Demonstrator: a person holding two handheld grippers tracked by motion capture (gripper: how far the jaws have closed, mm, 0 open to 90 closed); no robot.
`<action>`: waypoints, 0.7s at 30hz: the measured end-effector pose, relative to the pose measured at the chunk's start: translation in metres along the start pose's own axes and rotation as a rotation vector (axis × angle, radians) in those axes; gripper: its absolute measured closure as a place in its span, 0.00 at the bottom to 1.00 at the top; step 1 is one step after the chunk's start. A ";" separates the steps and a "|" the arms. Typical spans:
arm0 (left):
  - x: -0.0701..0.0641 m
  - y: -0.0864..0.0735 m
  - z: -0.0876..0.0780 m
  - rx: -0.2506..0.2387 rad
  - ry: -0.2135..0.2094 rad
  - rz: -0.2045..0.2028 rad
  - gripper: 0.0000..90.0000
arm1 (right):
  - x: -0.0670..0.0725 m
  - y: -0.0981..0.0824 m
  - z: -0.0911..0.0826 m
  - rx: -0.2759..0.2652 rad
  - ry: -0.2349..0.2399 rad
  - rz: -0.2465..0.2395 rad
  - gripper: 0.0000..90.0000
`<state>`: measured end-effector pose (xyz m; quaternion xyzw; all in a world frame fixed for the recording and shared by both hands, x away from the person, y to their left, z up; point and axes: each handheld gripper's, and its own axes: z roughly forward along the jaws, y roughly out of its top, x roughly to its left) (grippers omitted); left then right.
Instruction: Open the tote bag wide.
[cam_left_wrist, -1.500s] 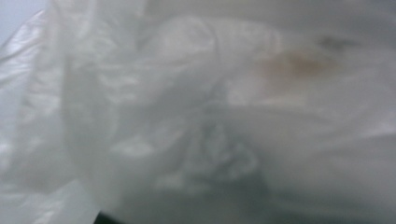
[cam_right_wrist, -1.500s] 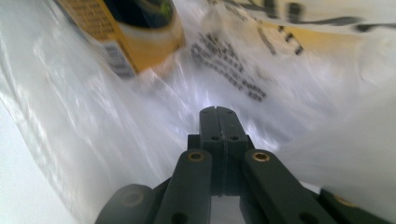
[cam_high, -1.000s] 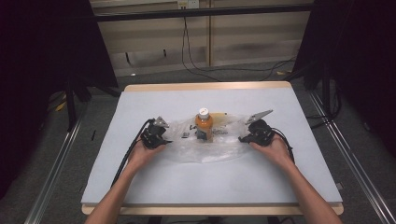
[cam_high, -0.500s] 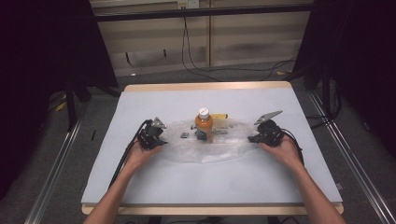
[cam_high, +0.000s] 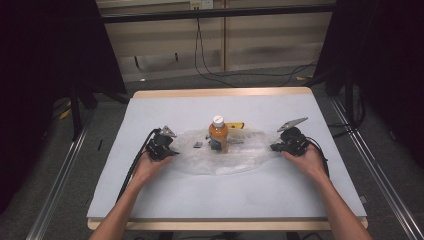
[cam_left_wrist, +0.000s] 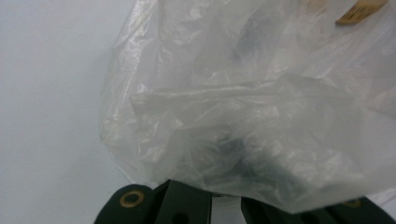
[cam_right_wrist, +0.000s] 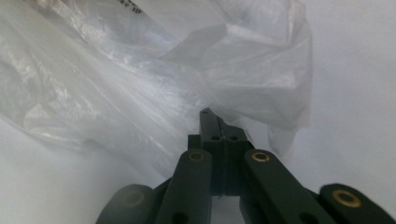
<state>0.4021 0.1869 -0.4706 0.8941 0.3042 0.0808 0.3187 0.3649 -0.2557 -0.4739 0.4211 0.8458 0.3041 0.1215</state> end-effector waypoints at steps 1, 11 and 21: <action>0.001 -0.001 -0.001 -0.015 -0.007 -0.001 1.00 | -0.001 -0.001 0.000 -0.010 0.014 0.008 1.00; -0.011 0.004 -0.010 -0.159 -0.112 -0.025 1.00 | 0.006 0.010 -0.010 -0.165 0.142 0.042 1.00; -0.028 -0.002 -0.041 -0.264 -0.184 -0.024 1.00 | 0.028 0.027 -0.022 -0.204 0.171 -0.018 1.00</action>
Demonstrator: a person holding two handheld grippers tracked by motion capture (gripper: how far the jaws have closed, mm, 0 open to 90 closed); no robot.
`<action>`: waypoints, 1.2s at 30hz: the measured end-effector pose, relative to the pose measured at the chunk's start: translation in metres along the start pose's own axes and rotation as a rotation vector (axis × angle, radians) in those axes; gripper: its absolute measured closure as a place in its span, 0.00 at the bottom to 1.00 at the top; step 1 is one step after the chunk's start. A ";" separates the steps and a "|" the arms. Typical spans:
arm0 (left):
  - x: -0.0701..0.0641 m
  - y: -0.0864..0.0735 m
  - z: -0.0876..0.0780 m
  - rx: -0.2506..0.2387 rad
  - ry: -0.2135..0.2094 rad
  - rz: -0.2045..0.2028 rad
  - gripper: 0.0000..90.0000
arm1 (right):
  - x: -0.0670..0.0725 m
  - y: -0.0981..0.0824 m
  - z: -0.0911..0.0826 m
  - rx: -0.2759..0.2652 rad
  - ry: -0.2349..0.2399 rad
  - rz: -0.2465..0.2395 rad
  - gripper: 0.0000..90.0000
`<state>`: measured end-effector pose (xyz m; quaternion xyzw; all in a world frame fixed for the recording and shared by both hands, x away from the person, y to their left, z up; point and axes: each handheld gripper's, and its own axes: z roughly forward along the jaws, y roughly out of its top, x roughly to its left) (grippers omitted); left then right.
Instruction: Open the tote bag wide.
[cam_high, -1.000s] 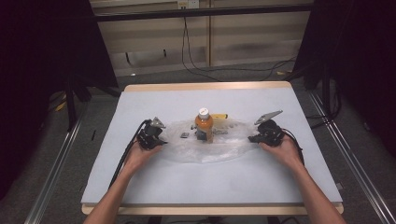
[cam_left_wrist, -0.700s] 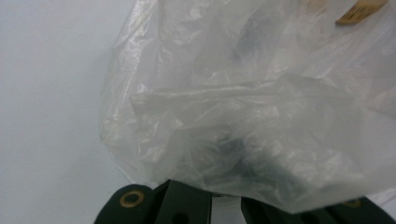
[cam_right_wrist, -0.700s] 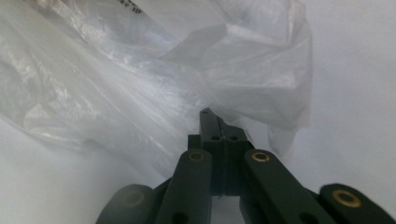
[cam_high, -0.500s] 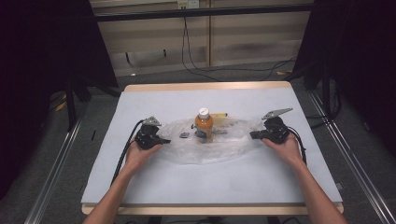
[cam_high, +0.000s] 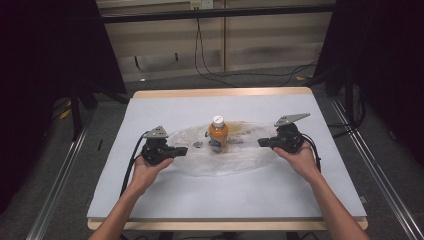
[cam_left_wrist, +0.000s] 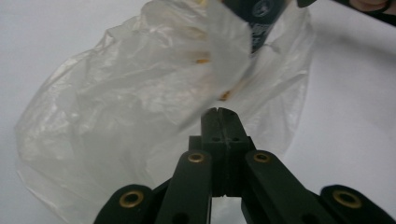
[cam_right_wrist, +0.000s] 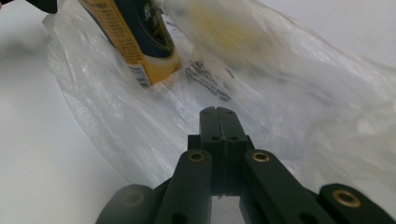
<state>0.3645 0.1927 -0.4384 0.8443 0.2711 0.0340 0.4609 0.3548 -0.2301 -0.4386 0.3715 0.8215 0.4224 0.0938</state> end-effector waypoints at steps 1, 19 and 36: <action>-0.003 0.001 -0.002 0.003 0.003 0.015 1.00 | 0.002 0.003 0.001 -0.003 0.006 -0.007 1.00; 0.000 0.053 0.069 0.270 0.033 0.090 1.00 | 0.019 0.080 0.077 0.265 0.043 -0.123 1.00; -0.046 0.019 0.089 0.374 -0.071 0.213 1.00 | -0.012 0.090 0.149 0.420 0.082 -0.019 1.00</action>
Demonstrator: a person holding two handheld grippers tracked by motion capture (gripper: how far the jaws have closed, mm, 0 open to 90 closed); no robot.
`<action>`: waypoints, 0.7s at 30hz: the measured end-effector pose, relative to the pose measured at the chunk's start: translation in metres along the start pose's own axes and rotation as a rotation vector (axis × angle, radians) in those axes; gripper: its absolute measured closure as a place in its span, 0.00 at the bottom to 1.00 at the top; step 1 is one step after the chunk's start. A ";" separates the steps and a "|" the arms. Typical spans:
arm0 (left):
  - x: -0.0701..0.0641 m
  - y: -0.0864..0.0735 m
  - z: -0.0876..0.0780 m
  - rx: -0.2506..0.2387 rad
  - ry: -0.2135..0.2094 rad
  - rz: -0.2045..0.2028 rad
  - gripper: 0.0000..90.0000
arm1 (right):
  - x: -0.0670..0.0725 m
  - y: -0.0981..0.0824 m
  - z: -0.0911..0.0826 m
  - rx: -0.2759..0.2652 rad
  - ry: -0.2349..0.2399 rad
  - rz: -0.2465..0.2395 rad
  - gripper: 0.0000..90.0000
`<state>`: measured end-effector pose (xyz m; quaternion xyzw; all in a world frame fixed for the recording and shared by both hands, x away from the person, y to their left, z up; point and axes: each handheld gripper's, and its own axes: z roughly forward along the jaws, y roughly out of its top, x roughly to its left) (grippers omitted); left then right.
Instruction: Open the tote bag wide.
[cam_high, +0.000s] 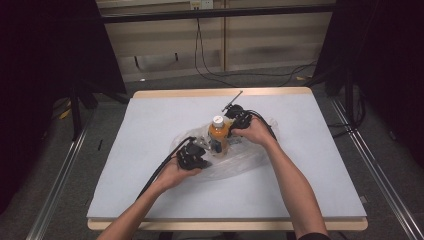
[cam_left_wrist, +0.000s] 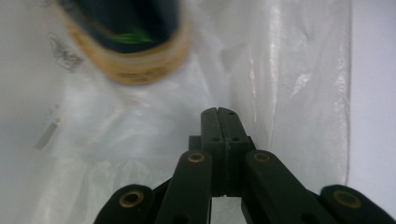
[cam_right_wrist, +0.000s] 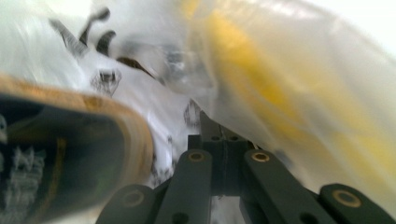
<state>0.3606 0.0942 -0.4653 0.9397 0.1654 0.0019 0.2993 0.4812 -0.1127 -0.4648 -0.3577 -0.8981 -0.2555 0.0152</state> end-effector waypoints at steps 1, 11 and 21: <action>-0.005 0.000 0.000 0.004 -0.007 0.019 1.00 | -0.001 0.001 0.001 -0.004 -0.003 -0.001 1.00; -0.045 -0.006 0.002 -0.017 -0.071 0.107 1.00 | -0.012 0.022 0.011 -0.035 -0.042 0.039 1.00; -0.076 -0.014 -0.003 0.008 -0.090 0.208 1.00 | -0.019 0.034 0.017 -0.052 -0.097 0.071 1.00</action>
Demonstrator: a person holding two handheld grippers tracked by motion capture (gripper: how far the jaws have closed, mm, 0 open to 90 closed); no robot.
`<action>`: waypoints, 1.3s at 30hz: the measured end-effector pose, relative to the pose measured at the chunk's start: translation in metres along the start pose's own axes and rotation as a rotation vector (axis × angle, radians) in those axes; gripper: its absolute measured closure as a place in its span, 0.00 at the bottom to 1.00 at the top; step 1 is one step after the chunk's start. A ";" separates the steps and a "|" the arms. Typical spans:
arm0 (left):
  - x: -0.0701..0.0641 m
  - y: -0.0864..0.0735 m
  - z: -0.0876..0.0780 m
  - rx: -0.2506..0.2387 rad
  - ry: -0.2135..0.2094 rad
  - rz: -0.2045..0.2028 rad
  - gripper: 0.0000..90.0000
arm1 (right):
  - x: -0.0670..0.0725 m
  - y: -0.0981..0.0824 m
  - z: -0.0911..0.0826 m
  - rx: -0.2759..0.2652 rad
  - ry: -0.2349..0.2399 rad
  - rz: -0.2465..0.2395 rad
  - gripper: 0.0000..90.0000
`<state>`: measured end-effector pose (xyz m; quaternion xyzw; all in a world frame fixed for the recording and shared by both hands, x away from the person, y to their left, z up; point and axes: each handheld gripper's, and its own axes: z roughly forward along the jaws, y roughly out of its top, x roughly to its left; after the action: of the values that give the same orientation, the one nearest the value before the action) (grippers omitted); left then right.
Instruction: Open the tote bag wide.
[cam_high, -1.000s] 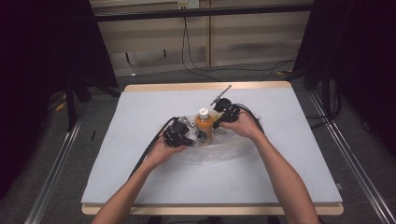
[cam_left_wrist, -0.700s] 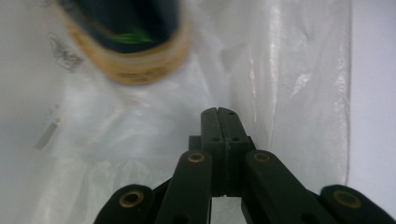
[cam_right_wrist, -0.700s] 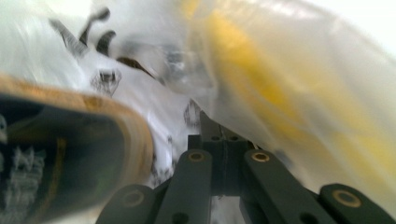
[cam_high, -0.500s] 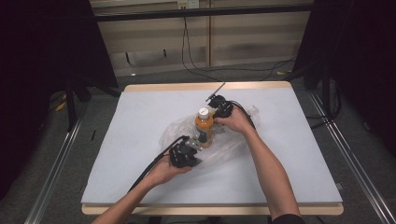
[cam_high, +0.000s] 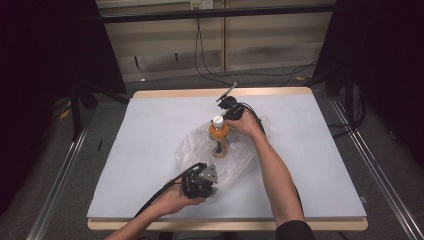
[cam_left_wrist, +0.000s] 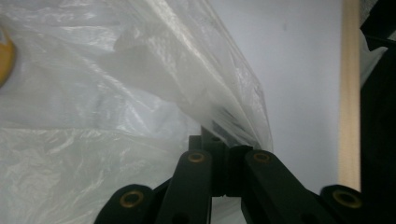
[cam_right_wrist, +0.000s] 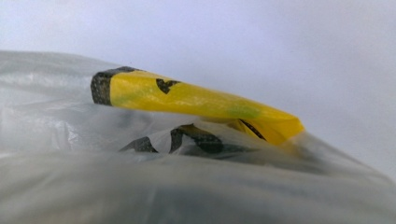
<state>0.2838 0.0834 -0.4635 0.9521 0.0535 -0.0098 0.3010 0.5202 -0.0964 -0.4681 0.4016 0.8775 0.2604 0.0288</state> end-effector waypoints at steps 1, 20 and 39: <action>-0.002 0.000 -0.001 0.014 0.001 0.007 1.00 | -0.001 0.000 0.000 -0.003 -0.004 0.004 1.00; 0.018 0.000 -0.018 -0.116 -0.023 -0.063 1.00 | 0.003 0.006 -0.012 -0.072 -0.035 0.059 1.00; 0.098 -0.018 -0.047 -0.241 0.175 -0.288 1.00 | 0.022 -0.054 -0.074 -0.220 0.100 -0.007 1.00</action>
<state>0.3783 0.1341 -0.4402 0.8888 0.2160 0.0367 0.4025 0.4491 -0.1424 -0.4268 0.3793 0.8454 0.3748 0.0298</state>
